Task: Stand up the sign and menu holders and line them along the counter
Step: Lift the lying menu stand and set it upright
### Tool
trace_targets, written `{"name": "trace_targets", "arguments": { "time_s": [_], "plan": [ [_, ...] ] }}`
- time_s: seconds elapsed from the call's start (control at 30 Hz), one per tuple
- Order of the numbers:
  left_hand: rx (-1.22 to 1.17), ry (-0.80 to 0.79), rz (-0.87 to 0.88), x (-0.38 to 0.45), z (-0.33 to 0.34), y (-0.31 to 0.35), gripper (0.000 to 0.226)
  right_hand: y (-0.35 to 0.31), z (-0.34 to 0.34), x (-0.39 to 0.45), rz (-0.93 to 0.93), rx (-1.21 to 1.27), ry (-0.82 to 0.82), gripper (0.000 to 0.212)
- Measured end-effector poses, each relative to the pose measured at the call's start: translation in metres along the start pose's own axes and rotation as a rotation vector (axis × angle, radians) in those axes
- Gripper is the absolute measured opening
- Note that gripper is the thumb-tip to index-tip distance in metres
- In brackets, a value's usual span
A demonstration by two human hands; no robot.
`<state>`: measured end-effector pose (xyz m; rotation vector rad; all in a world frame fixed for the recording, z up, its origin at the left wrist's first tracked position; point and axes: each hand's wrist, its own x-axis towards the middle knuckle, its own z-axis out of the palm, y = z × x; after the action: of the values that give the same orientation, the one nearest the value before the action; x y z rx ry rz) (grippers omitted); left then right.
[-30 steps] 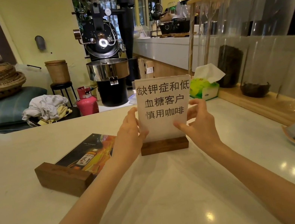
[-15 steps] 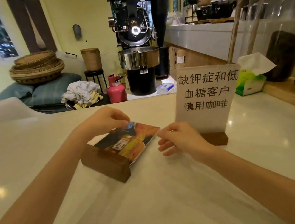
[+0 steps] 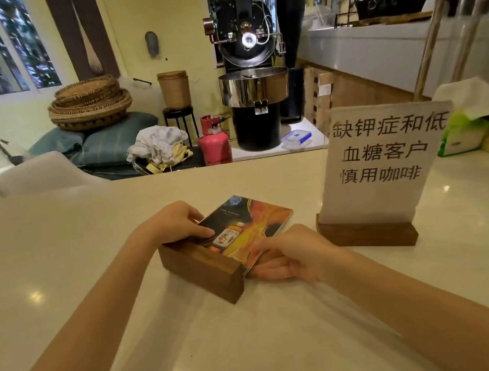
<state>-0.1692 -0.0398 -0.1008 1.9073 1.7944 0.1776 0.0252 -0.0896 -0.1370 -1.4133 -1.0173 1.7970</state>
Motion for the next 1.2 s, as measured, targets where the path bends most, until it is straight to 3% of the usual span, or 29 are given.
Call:
{"name": "trace_targets", "arguments": {
  "time_s": [0.17,0.33,0.53,0.9,1.2],
  "plan": [
    [-0.038,0.015,0.011,0.001,0.0,-0.001,0.048,0.005,0.007,0.005,-0.025,0.011,0.015,0.033],
    [-0.091,0.072,0.002,0.003,0.004,-0.003,0.052,0.004,0.007,0.004,-0.063,0.048,0.031,0.021],
    [-0.205,0.246,0.098,0.004,0.005,-0.001,0.043,-0.008,0.001,-0.001,-0.243,-0.035,0.119,0.022],
    [-0.462,0.468,0.291,-0.003,0.012,0.008,0.064,-0.017,-0.015,-0.013,-0.712,-0.423,0.265,0.03],
    [-0.489,0.583,0.387,-0.006,0.03,0.02,0.067,-0.004,-0.024,-0.019,-0.876,-0.57,0.347,0.028]
  ]
}}
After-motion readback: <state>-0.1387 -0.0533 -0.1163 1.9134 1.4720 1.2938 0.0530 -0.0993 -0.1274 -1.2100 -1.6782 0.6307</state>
